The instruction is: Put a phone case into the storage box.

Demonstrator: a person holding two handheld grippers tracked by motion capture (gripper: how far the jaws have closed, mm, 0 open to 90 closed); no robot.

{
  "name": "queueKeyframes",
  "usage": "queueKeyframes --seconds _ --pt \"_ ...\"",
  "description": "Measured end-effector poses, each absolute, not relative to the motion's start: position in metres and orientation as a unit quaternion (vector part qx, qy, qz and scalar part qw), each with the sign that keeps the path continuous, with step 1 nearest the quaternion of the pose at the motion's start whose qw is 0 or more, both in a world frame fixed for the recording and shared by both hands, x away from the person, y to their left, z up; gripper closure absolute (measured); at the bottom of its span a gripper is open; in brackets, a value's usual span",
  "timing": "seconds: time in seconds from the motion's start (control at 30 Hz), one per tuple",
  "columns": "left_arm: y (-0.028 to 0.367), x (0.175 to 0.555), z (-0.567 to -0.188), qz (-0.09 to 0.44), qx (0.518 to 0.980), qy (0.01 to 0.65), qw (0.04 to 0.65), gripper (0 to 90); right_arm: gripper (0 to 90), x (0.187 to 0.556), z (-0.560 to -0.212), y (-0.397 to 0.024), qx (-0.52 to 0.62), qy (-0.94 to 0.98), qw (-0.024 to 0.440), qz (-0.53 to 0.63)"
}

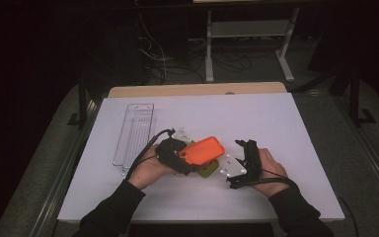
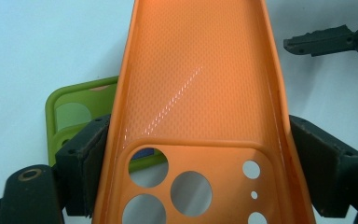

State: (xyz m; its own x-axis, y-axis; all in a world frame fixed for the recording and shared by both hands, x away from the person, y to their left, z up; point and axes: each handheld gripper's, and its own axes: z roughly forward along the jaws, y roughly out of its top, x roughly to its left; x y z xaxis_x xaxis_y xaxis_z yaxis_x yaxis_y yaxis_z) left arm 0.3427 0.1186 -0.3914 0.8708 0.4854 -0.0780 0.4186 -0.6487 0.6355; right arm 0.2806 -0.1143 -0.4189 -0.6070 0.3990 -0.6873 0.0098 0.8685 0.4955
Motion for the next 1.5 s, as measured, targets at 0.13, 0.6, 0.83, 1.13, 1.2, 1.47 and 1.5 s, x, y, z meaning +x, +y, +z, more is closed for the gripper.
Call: queueKeyframes --seconds 0.13,0.6,0.83,1.13,1.2,1.47,1.5 --pt "0.119 0.343 -0.391 0.049 0.909 0.247 0.331 15.6 1.7 0.279 -0.42 -0.113 0.086 0.863 0.452 0.207" --pt "0.12 0.343 -0.389 0.046 0.911 0.244 0.33 15.6 1.8 0.274 -0.421 -0.105 0.035 0.845 0.501 0.185" --pt "0.12 0.342 -0.384 0.044 0.906 0.249 0.338 15.6 1.8 0.275 -0.419 -0.098 0.016 0.84 0.511 0.181" --pt "0.12 0.341 -0.382 0.046 0.906 0.246 0.342 15.6 3.8 0.283 -0.414 -0.084 -0.004 0.832 0.524 0.182" --pt "0.12 0.342 -0.381 0.047 0.906 0.246 0.341 15.6 4.2 0.283 -0.415 -0.082 -0.004 0.83 0.527 0.181" --pt "0.121 0.342 -0.381 0.047 0.909 0.242 0.337 15.6 11.5 0.284 -0.418 -0.069 -0.02 0.823 0.541 0.176" --pt "0.121 0.342 -0.381 0.047 0.909 0.242 0.337 15.6 12.1 0.285 -0.419 -0.067 -0.02 0.821 0.542 0.176"
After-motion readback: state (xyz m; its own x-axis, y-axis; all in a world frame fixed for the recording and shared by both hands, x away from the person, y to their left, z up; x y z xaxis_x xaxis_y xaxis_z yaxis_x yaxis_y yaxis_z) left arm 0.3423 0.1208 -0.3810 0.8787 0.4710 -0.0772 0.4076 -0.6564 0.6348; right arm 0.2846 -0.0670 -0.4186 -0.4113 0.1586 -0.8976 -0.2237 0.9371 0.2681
